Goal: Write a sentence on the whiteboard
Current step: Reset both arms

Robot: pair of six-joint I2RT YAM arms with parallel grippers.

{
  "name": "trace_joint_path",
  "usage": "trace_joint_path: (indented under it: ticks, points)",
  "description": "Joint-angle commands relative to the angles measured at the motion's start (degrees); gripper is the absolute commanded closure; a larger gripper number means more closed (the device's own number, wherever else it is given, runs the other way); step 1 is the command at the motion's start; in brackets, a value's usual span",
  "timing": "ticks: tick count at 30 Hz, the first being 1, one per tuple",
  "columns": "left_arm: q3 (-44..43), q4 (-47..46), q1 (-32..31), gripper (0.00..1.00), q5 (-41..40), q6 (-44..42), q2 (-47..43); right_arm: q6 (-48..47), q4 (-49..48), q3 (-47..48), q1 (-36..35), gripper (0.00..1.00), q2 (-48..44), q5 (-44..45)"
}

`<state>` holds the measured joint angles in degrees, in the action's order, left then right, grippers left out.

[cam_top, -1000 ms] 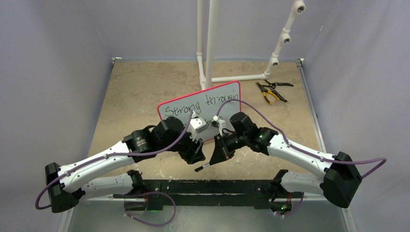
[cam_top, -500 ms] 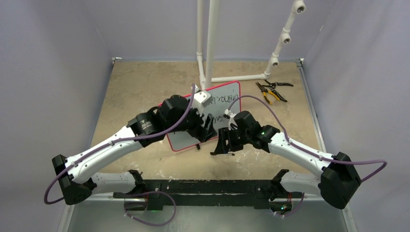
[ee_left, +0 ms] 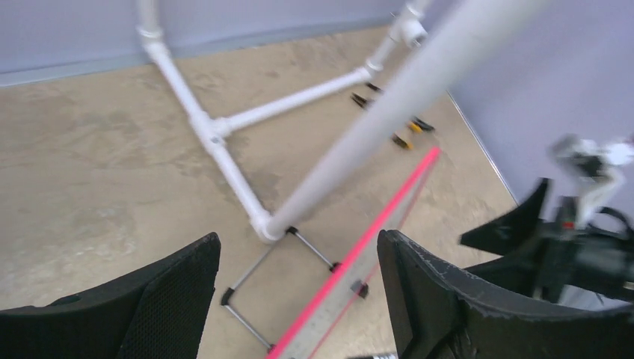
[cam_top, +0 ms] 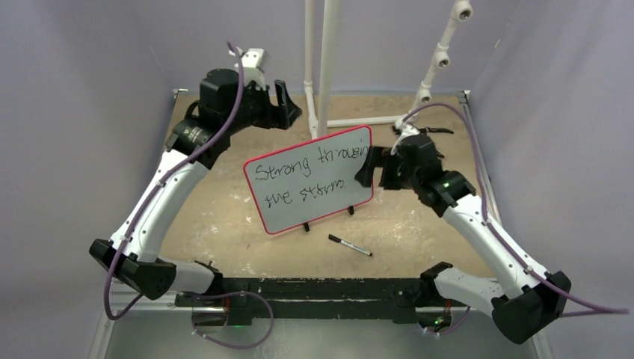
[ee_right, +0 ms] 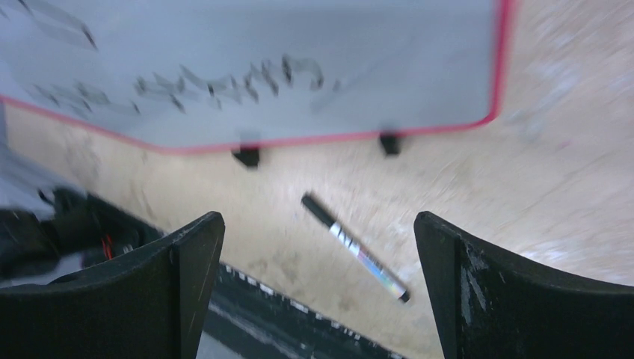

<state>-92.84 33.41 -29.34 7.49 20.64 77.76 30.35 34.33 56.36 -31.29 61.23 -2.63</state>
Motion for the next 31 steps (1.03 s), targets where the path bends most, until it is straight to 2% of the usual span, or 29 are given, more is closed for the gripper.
trace_joint_path:
  ticks: [1,4,7,11,14,17,20,26,31]
  points:
    - [-3.9,2.1,8.9,0.24,-2.6,3.8,-0.2,-7.2,0.6,6.9,11.0,0.01,-1.0,1.0]
    - [-1.7,4.1,15.6,0.23,-7.1,5.7,-1.6,-9.0,-1.5,11.1,19.0,0.01,-0.4,-0.8]
    - [1.5,6.0,17.3,0.17,-17.9,5.4,-4.9,-9.1,-5.2,14.2,24.1,0.01,-1.5,0.1]
    - [9.3,4.1,17.4,0.14,-32.1,3.9,-11.3,-10.8,-14.3,13.3,24.6,0.01,-5.9,3.9]
    - [20.2,-2.8,17.4,0.14,-40.2,1.8,-19.3,-14.3,-23.0,7.7,24.6,0.01,-10.8,6.2]
    - [29.9,-9.4,17.3,0.08,-41.3,-3.0,-27.0,-17.8,-31.7,0.3,24.7,0.01,-17.0,7.9]
    - [33.9,-10.0,17.4,0.06,-41.8,-4.9,-30.4,-20.7,-37.5,-5.2,24.6,0.01,-22.0,8.9]
    - [35.4,-7.9,17.3,0.03,-44.6,-4.0,-30.2,-25.3,-38.6,-8.4,24.6,0.01,-25.1,11.2]
    - [38.3,-11.3,17.4,0.01,-44.3,-4.7,-32.1,-26.2,-37.6,-8.7,24.6,0.01,-25.9,10.4]
